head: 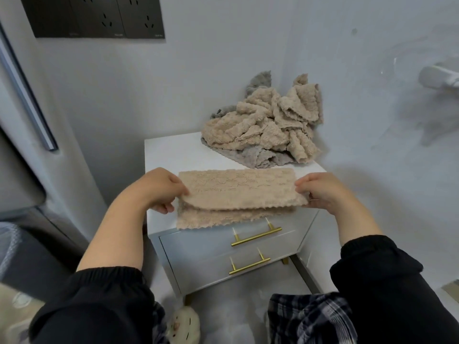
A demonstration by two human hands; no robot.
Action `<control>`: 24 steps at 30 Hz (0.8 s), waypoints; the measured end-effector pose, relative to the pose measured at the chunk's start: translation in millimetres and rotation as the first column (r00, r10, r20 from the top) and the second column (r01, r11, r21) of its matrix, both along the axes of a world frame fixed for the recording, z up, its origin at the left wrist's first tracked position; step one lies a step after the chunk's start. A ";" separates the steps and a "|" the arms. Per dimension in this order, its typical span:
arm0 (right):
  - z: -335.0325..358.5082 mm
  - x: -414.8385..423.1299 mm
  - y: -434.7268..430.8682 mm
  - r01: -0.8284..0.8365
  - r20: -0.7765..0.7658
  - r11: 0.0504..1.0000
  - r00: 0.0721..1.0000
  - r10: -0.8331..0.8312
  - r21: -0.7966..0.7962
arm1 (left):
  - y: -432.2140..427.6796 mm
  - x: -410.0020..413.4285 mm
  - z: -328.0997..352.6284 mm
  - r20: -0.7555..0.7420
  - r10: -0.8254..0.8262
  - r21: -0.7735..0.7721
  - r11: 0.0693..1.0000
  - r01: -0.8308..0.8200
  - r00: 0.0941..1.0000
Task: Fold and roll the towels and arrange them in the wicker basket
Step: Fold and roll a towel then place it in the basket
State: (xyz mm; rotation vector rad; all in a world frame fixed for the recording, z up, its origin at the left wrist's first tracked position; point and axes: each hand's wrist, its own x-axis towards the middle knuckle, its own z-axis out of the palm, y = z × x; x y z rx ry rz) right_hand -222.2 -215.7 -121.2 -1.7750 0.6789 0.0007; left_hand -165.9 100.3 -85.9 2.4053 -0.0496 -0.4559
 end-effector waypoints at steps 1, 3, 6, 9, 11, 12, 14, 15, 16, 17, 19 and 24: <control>-2.5 0.0 -0.4 -0.007 -0.037 0.997 0.999 0.004 -0.081 | -2.0 -0.7 -1.6 0.011 -0.029 0.095 0.995 0.028 1.000; -7.3 -0.8 -1.5 -0.015 -0.081 0.981 0.997 -0.001 -0.195 | -7.6 1.4 -7.8 0.102 -0.053 0.171 0.985 0.035 0.993; -13.9 -0.6 -4.7 -0.016 -0.106 0.968 0.994 -0.011 -0.251 | -20.3 6.7 -22.9 0.342 -0.062 0.159 0.987 0.008 0.938; -16.1 -0.1 -6.0 -0.029 -0.123 0.948 0.992 -0.011 -0.316 | -35.6 8.0 -38.5 0.465 -0.266 0.262 0.952 0.155 0.844; -16.4 0.0 -7.5 -0.040 -0.134 0.943 0.991 -0.005 -0.331 | -46.1 7.0 -48.6 0.336 -0.507 0.347 0.850 0.396 0.794; -16.1 -0.3 -7.3 -0.057 -0.153 0.941 0.988 0.006 -0.334 | -50.6 5.3 -52.7 0.245 -0.579 0.385 0.794 0.470 0.778; -16.7 0.5 -7.2 -0.085 -0.175 0.898 0.985 0.009 -0.432 | -55.4 6.2 -62.1 0.145 -0.629 0.477 0.721 0.503 0.764; -17.0 1.4 -6.3 -0.063 -0.143 0.847 0.990 -0.015 -0.527 | -55.9 8.4 -66.1 0.136 -0.627 0.505 0.710 0.491 0.767; -16.7 1.9 -4.1 -0.007 -0.063 0.784 0.997 -0.041 -0.620 | -55.2 11.4 -68.8 0.136 -0.623 0.513 0.709 0.484 0.770; -15.7 2.2 -1.2 0.063 0.046 0.737 0.998 -0.043 -0.673 | -54.5 14.6 -70.3 0.131 -0.622 0.508 0.711 0.486 0.772; -12.1 2.9 7.7 0.127 0.231 0.748 0.972 0.037 -0.652 | -53.4 19.5 -70.8 0.122 -0.629 0.492 0.710 0.503 0.768; -33.6 13.6 31.9 -0.321 -0.002 0.597 0.882 0.472 -0.735 | -53.8 27.3 -78.1 0.215 -0.591 0.466 0.762 0.450 0.778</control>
